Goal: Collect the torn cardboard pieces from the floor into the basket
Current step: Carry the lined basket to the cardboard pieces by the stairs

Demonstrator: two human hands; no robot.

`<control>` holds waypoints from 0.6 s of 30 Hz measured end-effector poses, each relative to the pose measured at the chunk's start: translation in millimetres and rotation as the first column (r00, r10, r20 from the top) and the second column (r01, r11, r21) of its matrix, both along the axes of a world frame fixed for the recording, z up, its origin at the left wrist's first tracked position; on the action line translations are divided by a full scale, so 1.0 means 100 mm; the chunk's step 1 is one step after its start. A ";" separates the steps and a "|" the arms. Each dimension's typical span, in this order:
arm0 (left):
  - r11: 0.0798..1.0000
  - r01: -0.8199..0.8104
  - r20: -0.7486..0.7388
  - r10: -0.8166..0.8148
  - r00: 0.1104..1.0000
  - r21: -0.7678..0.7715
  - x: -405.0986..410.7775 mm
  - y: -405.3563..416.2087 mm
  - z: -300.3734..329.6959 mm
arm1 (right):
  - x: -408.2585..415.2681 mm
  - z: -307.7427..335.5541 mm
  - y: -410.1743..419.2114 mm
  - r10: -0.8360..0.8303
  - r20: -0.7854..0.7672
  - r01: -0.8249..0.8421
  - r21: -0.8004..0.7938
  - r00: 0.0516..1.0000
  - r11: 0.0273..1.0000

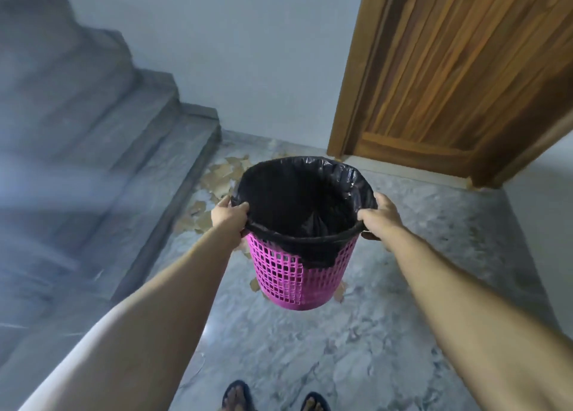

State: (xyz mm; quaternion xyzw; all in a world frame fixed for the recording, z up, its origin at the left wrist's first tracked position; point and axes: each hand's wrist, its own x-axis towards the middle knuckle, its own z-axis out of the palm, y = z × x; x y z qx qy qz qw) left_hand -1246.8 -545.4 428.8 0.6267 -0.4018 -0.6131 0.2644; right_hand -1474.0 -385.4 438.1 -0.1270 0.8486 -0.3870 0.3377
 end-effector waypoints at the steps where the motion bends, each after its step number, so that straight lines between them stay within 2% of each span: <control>1: 0.999 -0.037 0.013 0.037 0.999 0.006 0.08 -0.10 -0.07 | 0.03 -0.01 -0.14 0.038 -0.011 -0.038 0.016 0.999 0.999; 5: 0.990 -0.125 0.059 0.122 0.991 0.057 0.45 -0.39 -0.30 | 0.16 -0.18 -0.71 0.131 0.003 -0.131 0.113 0.991 0.985; 9: 0.979 -0.189 0.109 0.180 0.978 0.073 0.87 -0.73 -0.67 | 0.46 -0.52 -1.33 0.240 -0.074 -0.222 0.199 0.968 0.955; 18: 0.919 -0.370 0.210 0.338 0.917 0.136 1.92 -1.55 -2.00 | 1.39 -1.86 -2.75 0.384 0.059 -0.387 0.227 0.922 0.894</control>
